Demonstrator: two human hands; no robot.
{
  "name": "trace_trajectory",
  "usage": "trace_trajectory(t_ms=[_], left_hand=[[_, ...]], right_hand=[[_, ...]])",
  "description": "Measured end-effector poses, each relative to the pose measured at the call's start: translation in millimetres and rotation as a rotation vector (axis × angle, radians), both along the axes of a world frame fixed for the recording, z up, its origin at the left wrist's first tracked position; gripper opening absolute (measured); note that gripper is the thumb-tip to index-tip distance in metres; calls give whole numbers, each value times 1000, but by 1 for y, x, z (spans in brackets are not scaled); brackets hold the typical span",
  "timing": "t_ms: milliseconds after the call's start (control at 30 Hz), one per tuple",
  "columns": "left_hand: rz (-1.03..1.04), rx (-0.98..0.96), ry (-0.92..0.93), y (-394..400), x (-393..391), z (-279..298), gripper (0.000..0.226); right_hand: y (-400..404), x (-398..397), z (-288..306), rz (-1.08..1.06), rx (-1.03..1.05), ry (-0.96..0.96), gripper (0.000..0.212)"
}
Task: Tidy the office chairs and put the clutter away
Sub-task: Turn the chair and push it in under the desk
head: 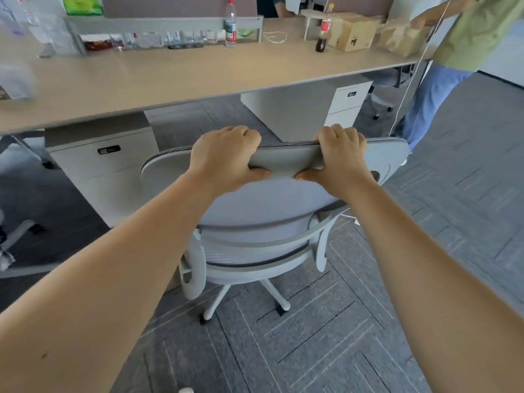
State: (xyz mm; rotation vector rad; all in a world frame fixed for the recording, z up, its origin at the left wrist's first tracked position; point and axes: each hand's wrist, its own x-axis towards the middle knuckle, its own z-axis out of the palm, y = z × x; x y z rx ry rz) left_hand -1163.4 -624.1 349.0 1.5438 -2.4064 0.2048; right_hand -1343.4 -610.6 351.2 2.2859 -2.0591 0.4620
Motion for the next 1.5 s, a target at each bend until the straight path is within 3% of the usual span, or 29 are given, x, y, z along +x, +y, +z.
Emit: trace_trajectory(t_ms=[533,1000,1233,1367,1500], left_hand=[[69,7,41,-151,-60,-1,43],[221,1,71,-282,-58,2,45],[478,-27,94,-341,-67,-4,50],[651,-30,202,-370,-67,-9,53],[687,4,220,-400,-61,-8,58]], right_hand=[[-166,-60,-1,66,-28,-3,62],[-336,-92,0,178,-2,117,54],[-424,-88,0,313,-9,110,50],[-466,-81,-2,409,-14,90,49],[-501,-74,-2,468,-27,86,50]])
